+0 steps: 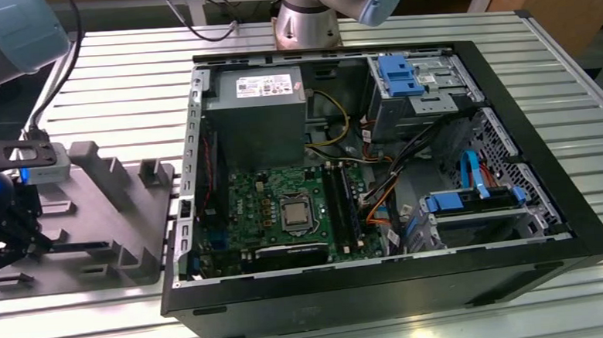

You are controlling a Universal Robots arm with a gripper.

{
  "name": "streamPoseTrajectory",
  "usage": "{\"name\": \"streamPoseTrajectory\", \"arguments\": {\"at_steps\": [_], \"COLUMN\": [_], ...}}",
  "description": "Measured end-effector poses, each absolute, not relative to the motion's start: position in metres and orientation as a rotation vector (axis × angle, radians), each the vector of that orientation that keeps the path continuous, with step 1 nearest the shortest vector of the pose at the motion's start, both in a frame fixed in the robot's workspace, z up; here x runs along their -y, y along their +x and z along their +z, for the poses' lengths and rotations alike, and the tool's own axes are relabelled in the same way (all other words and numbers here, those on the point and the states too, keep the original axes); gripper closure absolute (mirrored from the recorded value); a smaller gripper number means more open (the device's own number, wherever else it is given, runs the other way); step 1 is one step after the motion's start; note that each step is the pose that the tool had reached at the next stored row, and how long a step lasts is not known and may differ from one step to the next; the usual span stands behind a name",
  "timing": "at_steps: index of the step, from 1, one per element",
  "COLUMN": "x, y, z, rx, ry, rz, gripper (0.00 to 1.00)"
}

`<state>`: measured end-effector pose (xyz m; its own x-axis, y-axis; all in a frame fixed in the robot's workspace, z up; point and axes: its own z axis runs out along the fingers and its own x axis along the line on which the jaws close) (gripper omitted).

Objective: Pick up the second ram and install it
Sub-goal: 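Pick up the second ram and move it above second insertion slot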

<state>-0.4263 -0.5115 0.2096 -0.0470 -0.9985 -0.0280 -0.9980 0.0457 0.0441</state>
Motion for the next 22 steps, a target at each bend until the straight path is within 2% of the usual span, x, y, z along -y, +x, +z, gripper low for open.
{"name": "streamPoseTrajectory", "arguments": {"at_steps": [12, 14, 15, 22], "x": [0.5115, 0.5115, 0.5115, 0.5115], "y": [-0.4264, -0.4264, -0.4264, -0.4264], "z": [0.2087, 0.2086, 0.2087, 0.2047], "rx": [2.268, 2.268, 2.268, 2.268], "ry": [2.168, 2.168, 2.168, 2.168], "rz": [-0.070, -0.069, -0.069, -0.069], "gripper": [0.88, 0.87, 0.81, 0.81]}}
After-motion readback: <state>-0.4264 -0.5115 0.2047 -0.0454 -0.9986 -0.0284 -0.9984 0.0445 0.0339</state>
